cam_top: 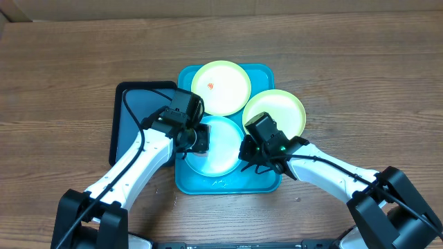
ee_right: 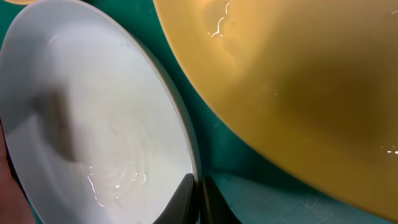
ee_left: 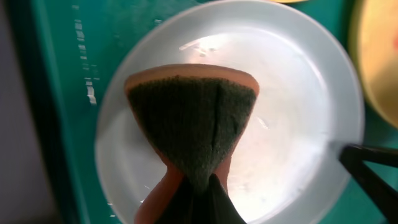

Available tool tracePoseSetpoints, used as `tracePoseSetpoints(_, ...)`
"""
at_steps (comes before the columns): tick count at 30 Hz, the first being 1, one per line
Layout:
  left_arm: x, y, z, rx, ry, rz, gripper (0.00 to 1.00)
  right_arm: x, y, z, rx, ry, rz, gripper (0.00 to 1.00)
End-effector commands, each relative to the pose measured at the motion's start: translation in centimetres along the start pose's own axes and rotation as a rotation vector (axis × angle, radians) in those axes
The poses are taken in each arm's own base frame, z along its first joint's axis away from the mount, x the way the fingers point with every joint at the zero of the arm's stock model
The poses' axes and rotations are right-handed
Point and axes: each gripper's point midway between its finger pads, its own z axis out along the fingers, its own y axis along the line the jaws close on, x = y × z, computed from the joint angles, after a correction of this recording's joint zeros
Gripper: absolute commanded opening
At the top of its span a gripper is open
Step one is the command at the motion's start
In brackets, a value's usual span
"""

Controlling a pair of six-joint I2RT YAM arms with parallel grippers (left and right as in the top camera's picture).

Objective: Clean dirty plates on tray and stack at the side
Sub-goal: 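Keep wiping the white plate with the sponge while the right gripper holds the yellow plate, then move the sponge back with the left gripper over the black tray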

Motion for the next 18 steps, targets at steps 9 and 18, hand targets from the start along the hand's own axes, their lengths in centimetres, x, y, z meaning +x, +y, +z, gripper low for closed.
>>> tracePoseSetpoints(9, 1.0, 1.8, 3.8, -0.106, 0.094, 0.015, 0.04, 0.0, 0.6, -0.2, -0.019, -0.003, -0.007, 0.04)
tracePoseSetpoints(18, 3.8, -4.3, 5.0, 0.269, 0.266, 0.046, 0.04, 0.0, 0.6, -0.2, -0.019, -0.003, -0.007, 0.04)
